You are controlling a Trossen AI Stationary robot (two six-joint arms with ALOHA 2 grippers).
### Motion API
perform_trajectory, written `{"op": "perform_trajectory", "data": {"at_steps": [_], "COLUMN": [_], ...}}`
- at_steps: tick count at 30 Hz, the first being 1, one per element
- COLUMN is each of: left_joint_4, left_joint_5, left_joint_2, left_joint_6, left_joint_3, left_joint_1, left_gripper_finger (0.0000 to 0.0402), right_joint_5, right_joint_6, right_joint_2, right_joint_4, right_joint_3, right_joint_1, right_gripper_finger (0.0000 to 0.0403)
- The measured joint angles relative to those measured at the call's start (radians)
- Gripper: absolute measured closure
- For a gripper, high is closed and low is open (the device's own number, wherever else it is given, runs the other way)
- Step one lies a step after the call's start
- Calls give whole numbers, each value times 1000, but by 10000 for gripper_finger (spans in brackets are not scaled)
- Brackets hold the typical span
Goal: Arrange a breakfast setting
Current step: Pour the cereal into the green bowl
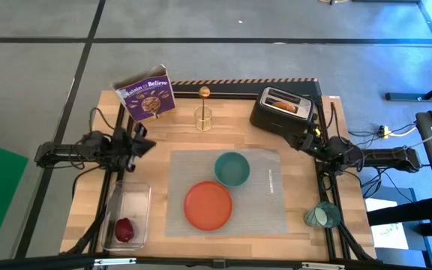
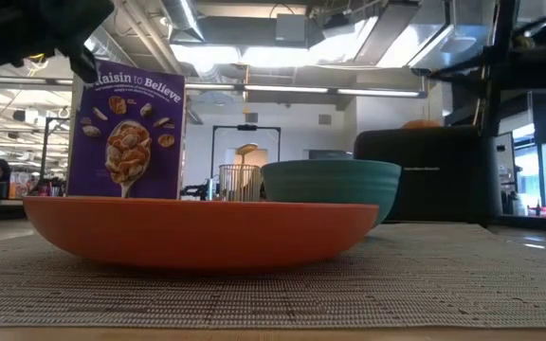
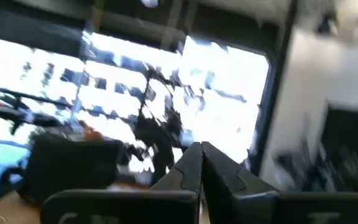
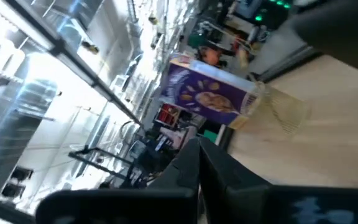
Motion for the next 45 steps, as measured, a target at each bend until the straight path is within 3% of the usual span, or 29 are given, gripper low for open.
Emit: {"op": "perform_trajectory", "data": {"at_steps": [10, 13, 16, 21, 27, 31, 34, 41, 45], "left_joint_4": [176, 186, 196, 185, 111, 29, -32, -138, -295], "left_joint_5": [-273, -282, -255, -239, -250, -290, -290, -214, -258], "left_joint_2": [0, 1, 5, 76, 238, 358, 437, 547, 594], "left_joint_6": [-77, -135, -199, -217, -153, -130, -129, -35, -14], "left_joint_3": [0, 0, 11, 88, 261, 365, 433, 561, 650], "left_joint_1": [0, 0, 0, 0, 0, 0, 0, 0, 0], "left_gripper_finger": [400, 400, 400, 400, 400, 400, 400, 400, 391], "right_joint_5": [1, 56, 133, 100, 18, 16, 28, 47, 69], "right_joint_6": [-400, -525, -539, -567, -625, -721, -798, -826, -829], "right_joint_2": [262, 341, 408, 476, 546, 581, 589, 589, 589], "right_joint_4": [4, 4, 4, -53, -149, -159, -165, -202, -255], "right_joint_3": [268, 333, 392, 483, 586, 624, 645, 692, 707], "right_joint_1": [0, 0, 0, 0, 0, 0, 0, 0, 0], "right_gripper_finger": [402, 402, 402, 394, 302, 220, 179, 163, 163]}}
